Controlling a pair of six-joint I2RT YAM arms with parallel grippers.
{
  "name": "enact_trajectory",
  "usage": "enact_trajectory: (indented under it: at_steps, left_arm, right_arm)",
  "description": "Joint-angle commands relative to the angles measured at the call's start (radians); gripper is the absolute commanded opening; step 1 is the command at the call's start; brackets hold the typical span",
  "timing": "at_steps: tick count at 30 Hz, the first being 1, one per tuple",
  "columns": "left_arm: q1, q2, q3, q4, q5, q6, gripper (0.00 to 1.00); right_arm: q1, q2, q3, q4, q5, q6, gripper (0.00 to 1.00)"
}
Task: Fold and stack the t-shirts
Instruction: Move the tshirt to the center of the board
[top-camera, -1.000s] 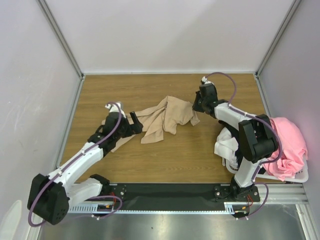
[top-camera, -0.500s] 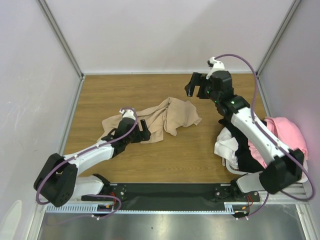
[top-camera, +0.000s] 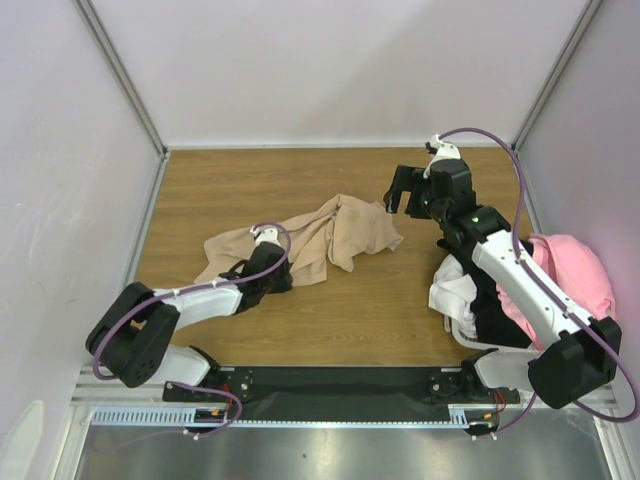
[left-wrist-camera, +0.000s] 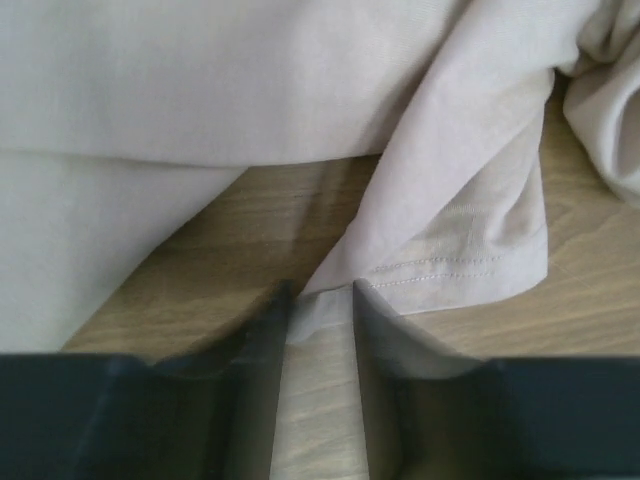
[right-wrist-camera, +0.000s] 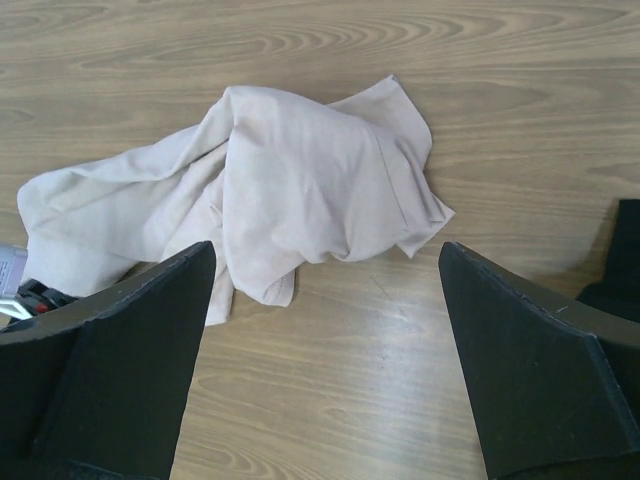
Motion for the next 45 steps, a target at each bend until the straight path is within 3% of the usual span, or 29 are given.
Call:
enact_trajectory:
  at_steps: [1, 2, 9, 18, 23, 27, 30, 34, 39, 45]
  left_arm:
    - [-0.008, 0.005, 0.046, 0.046, -0.034, 0.002, 0.16]
    - [-0.010, 0.000, 0.055, 0.039, -0.043, 0.002, 0.00]
    - [-0.010, -0.128, 0.204, -0.060, -0.180, 0.139, 0.00]
    - [-0.011, -0.337, 0.440, -0.187, -0.212, 0.385, 0.00]
    - [-0.025, -0.380, 0.592, -0.172, -0.232, 0.506, 0.00]
    - [-0.025, -0.374, 0.693, -0.126, -0.228, 0.594, 0.00]
    - [-0.025, -0.395, 0.766, -0.119, -0.223, 0.626, 0.00]
    - [-0.025, -0.478, 0.787, -0.109, -0.172, 0.601, 0.01]
    - [-0.025, -0.534, 0.818, -0.159, -0.142, 0.552, 0.01]
    - [-0.025, -0.555, 0.858, -0.201, -0.217, 0.537, 0.00]
  right_arm:
    - [-0.013, -0.055, 0.001, -0.001, 0.036, 0.019, 1.00]
    - [-0.014, -0.054, 0.001, -0.005, 0.031, 0.019, 1.00]
    - [-0.030, -0.060, -0.034, 0.012, -0.024, 0.042, 1.00]
    - [-0.062, -0.135, -0.088, 0.038, -0.061, 0.050, 1.00]
    - [-0.064, -0.155, -0.136, 0.069, -0.078, 0.037, 1.00]
    - [-0.053, -0.166, -0.189, 0.174, -0.173, -0.016, 1.00]
    - [-0.031, -0.152, -0.220, 0.242, -0.156, -0.053, 1.00]
    - [-0.011, -0.069, -0.226, 0.342, -0.112, -0.071, 1.00]
    - [0.013, 0.148, -0.239, 0.613, -0.225, -0.133, 1.00]
    - [0.025, 0.444, -0.055, 0.657, -0.196, -0.049, 0.99]
